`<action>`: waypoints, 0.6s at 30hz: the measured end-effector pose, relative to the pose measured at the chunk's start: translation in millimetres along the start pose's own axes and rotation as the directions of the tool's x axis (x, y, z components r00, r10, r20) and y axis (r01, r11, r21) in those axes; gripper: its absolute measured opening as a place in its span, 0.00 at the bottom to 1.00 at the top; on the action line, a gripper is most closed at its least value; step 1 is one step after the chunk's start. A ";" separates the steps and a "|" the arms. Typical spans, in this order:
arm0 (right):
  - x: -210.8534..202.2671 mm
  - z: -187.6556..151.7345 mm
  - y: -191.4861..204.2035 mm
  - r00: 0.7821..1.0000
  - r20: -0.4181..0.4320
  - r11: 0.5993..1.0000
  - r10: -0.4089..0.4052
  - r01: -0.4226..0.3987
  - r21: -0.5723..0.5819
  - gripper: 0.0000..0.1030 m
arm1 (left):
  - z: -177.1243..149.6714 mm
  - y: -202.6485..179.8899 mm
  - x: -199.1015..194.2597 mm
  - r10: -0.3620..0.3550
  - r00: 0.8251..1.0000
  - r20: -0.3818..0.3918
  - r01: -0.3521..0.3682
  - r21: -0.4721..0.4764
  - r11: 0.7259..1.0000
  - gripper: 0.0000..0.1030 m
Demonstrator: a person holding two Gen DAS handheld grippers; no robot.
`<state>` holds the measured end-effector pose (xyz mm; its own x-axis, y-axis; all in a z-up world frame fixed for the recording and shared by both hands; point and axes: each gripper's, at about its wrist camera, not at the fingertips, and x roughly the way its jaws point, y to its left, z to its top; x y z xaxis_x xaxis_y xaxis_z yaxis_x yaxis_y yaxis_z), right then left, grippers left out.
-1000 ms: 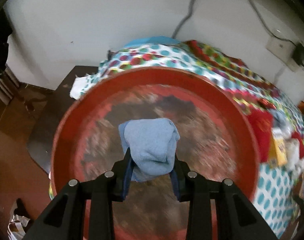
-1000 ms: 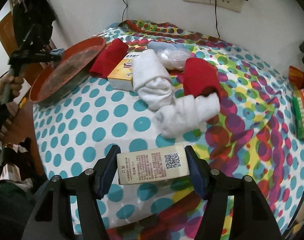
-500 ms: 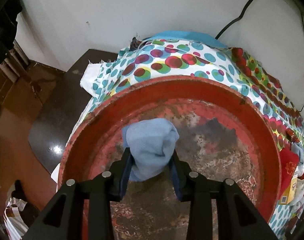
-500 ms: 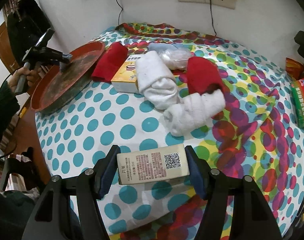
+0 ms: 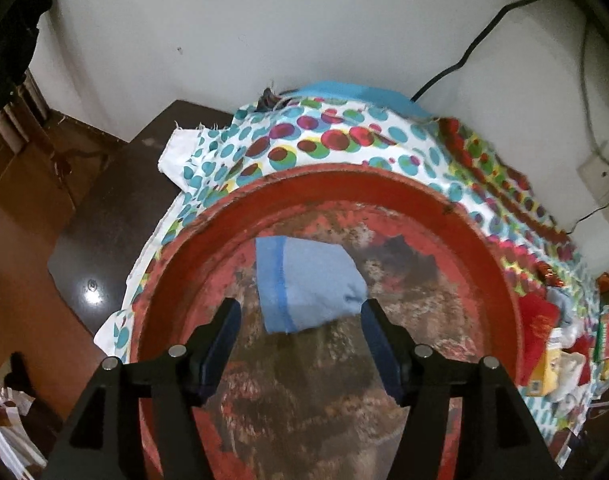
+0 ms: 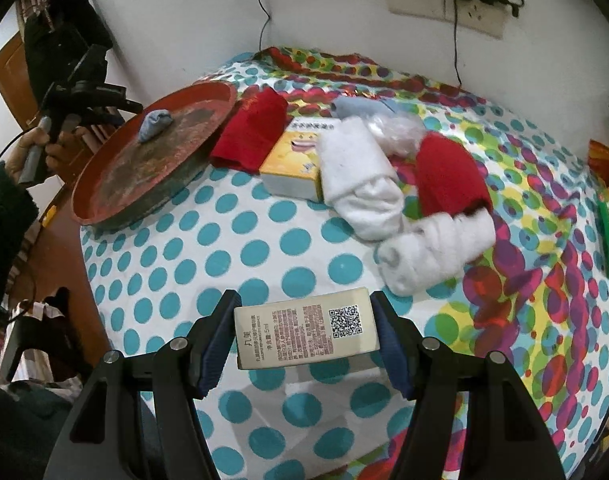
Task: Organize objects
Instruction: 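Carry the light blue sock over the red tray and release it with the left gripper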
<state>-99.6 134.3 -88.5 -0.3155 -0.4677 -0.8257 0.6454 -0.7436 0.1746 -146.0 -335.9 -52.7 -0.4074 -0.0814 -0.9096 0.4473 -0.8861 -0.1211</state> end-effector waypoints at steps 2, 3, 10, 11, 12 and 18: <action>0.7 5.0 6.2 1.000 0.004 1.000 0.002 -0.002 -0.006 0.61 | -8.3 -1.3 -14.1 0.006 1.000 0.018 -0.006 -0.003 1.000 0.63; 1.3 7.6 10.1 1.000 0.007 1.000 0.000 0.000 -0.011 0.61 | -12.5 -1.8 -19.5 0.005 1.000 0.028 -0.005 -0.009 1.000 0.62; 12.0 41.0 55.0 0.999 0.036 0.997 -0.002 0.005 -0.082 0.61 | -45.3 -8.0 -42.5 0.064 0.995 0.074 -0.065 0.002 0.998 0.63; 14.1 46.5 61.4 0.999 0.039 0.996 -0.008 0.012 -0.092 0.61 | -49.5 -8.5 -45.1 0.074 0.994 0.086 -0.075 0.009 0.997 0.63; 16.6 53.1 69.3 0.999 0.042 0.994 -0.006 0.010 -0.107 0.61 | -52.5 -8.7 -46.4 0.082 0.993 0.090 -0.084 0.018 0.996 0.63; 39.3 100.3 123.3 0.998 0.065 0.983 0.003 0.009 -0.186 0.61 | -59.2 7.3 -54.4 0.127 0.983 0.135 -0.133 0.033 0.991 0.63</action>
<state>-102.2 -23.7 -45.7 -0.3579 -0.5000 -0.7886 0.7606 -0.6461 0.0644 -73.5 -310.9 -27.6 -0.4506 -0.2544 -0.8557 0.4713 -0.8819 0.0140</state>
